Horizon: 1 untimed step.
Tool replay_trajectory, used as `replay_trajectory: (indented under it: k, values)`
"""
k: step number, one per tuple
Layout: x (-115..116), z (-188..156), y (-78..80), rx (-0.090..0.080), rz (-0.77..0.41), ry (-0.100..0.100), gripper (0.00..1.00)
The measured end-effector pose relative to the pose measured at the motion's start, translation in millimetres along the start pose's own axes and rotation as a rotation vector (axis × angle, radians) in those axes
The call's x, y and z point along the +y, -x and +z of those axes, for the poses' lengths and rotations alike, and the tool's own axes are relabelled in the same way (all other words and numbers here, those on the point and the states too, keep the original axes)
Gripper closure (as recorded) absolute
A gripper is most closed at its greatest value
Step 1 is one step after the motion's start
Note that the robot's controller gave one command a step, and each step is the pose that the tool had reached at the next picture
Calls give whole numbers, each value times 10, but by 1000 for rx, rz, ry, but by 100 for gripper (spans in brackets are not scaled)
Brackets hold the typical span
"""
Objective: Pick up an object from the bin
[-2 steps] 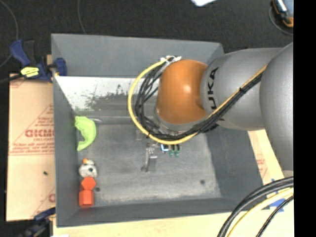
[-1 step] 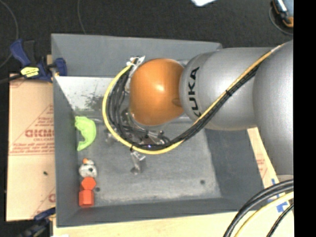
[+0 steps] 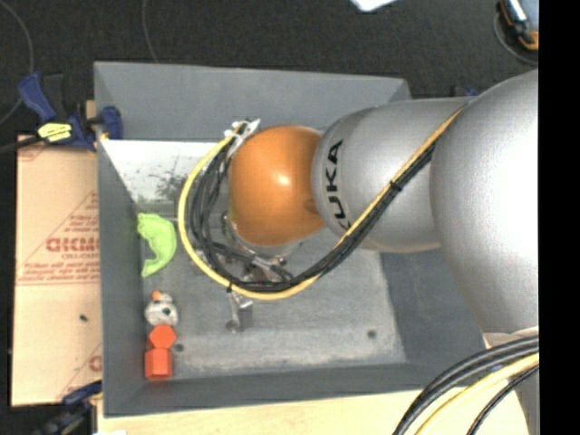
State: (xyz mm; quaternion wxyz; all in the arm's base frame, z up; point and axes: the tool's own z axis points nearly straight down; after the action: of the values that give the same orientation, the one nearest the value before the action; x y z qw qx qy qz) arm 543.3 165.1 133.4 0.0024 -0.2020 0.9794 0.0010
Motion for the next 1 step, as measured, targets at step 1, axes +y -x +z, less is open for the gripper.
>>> replay_trajectory:
  k: [1]
  values:
    - [406,183,154,-4,-494,1,0]
